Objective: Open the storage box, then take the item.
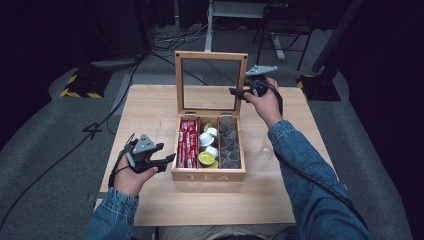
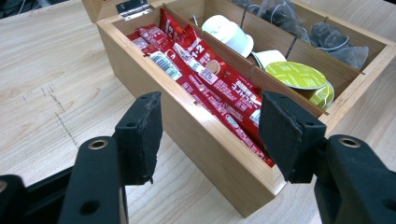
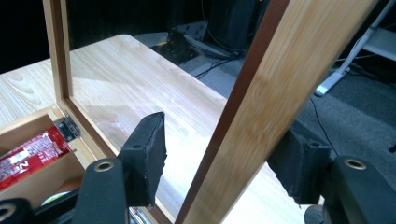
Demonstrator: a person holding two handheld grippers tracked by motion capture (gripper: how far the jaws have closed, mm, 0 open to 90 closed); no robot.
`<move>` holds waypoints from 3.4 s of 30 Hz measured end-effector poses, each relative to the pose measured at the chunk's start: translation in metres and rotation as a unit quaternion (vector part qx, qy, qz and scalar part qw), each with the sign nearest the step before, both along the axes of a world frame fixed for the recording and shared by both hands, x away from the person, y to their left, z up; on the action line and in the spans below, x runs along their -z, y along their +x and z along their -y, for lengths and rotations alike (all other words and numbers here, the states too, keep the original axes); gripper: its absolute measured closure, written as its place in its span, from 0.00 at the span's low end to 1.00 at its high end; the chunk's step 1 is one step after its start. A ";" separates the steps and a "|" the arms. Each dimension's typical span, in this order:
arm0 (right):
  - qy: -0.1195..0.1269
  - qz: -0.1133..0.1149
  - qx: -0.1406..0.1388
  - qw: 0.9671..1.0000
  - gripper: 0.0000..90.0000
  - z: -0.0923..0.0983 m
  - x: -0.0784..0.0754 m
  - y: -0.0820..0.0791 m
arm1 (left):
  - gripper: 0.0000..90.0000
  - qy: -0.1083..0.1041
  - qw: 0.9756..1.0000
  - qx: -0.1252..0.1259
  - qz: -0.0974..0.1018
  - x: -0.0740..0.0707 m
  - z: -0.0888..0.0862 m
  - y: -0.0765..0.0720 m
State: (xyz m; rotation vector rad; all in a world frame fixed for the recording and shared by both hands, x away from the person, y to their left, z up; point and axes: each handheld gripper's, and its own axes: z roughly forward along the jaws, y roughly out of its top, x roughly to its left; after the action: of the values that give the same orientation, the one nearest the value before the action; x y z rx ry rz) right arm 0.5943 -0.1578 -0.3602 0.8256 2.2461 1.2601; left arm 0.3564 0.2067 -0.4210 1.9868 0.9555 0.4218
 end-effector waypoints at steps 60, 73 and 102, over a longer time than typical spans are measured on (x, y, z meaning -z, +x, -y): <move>0.032 -0.078 -0.095 0.992 0.40 0.030 -0.025 -0.096 | 0.40 -0.003 1.000 -0.006 -0.015 0.002 -0.009 0.000; -0.023 -0.128 -0.120 0.984 0.54 0.008 0.018 -0.106 | 0.38 0.001 0.998 -0.025 -0.063 0.026 -0.023 0.003; -0.112 -0.167 -0.105 0.974 0.69 -0.023 0.068 -0.092 | 0.37 0.009 0.997 -0.037 -0.068 0.032 -0.026 0.004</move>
State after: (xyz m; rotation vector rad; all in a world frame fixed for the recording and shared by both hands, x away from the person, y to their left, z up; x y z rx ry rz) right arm 0.5025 -0.1345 -0.4285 0.7761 2.7459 0.9845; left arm 0.3608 0.2331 -0.4530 2.0211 1.1169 0.3395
